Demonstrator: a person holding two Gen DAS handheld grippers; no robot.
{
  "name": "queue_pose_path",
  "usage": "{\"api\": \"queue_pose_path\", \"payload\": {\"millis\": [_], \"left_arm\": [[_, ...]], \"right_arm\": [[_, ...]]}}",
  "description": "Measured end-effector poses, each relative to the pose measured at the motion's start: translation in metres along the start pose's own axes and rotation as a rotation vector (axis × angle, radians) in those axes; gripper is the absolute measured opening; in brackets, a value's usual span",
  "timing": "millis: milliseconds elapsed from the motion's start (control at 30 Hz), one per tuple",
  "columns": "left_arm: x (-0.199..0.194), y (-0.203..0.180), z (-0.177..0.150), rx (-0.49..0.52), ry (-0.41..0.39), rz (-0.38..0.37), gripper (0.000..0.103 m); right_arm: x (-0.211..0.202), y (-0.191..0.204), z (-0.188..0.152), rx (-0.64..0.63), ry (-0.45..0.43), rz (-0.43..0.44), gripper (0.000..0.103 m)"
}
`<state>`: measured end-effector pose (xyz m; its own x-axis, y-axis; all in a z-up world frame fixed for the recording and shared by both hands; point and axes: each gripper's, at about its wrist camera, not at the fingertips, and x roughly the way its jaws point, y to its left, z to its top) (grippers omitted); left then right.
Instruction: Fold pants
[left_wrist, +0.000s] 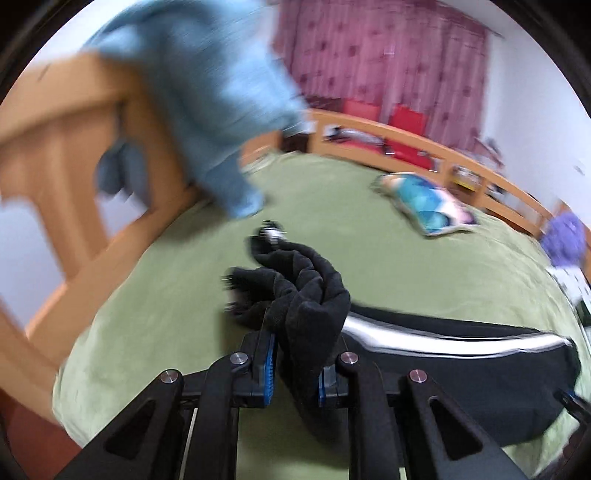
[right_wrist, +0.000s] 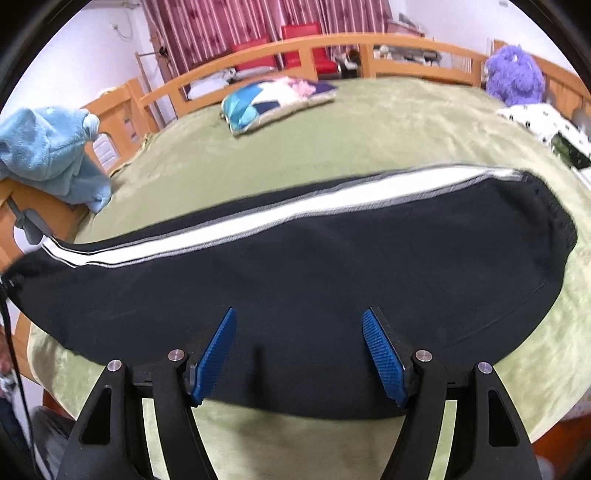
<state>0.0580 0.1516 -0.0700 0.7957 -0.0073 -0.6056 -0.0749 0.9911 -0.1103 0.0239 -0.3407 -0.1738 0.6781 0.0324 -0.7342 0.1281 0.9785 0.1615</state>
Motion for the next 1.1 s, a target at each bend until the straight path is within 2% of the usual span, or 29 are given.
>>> {"api": "queue_pose_path", "payload": {"millis": [133, 233, 367, 467, 600, 667, 767, 800, 867, 933, 1100], "left_arm": [[-0.027, -0.083, 0.017, 0.109, -0.011, -0.085, 0.015], [-0.034, -0.156, 0.011, 0.223, -0.015, -0.108, 0.015], [-0.017, -0.249, -0.019, 0.329, 0.044, -0.171, 0.015], [-0.001, -0.307, -0.052, 0.402, 0.115, -0.228, 0.015], [0.014, -0.353, -0.089, 0.466, 0.203, -0.300, 0.018], [0.021, -0.365, -0.103, 0.477, 0.289, -0.321, 0.026], [0.021, -0.353, -0.105, 0.428, 0.338, -0.415, 0.030], [0.016, -0.348, -0.106, 0.416, 0.335, -0.427, 0.030], [0.007, -0.332, -0.099, 0.405, 0.298, -0.422, 0.042], [0.001, -0.315, -0.093, 0.389, 0.263, -0.414, 0.048], [-0.002, -0.257, -0.079, 0.345, 0.213, -0.334, 0.049]], "right_arm": [[0.002, -0.026, 0.026, -0.030, -0.024, 0.004, 0.070], [-0.001, -0.054, 0.034, -0.012, -0.074, -0.007, 0.070], [-0.006, -0.102, 0.022, 0.084, -0.124, 0.040, 0.071], [0.001, -0.141, 0.007, 0.191, -0.108, 0.084, 0.071], [0.007, -0.179, -0.009, 0.294, -0.092, 0.072, 0.071], [0.009, -0.190, -0.014, 0.324, -0.084, 0.080, 0.071], [0.009, -0.198, -0.016, 0.346, -0.085, 0.095, 0.071], [0.008, -0.197, -0.017, 0.341, -0.086, 0.097, 0.071], [0.009, -0.190, -0.015, 0.322, -0.087, 0.098, 0.071], [0.011, -0.178, -0.011, 0.301, -0.079, 0.114, 0.071], [0.011, -0.135, -0.002, 0.222, -0.076, 0.193, 0.071]]}}
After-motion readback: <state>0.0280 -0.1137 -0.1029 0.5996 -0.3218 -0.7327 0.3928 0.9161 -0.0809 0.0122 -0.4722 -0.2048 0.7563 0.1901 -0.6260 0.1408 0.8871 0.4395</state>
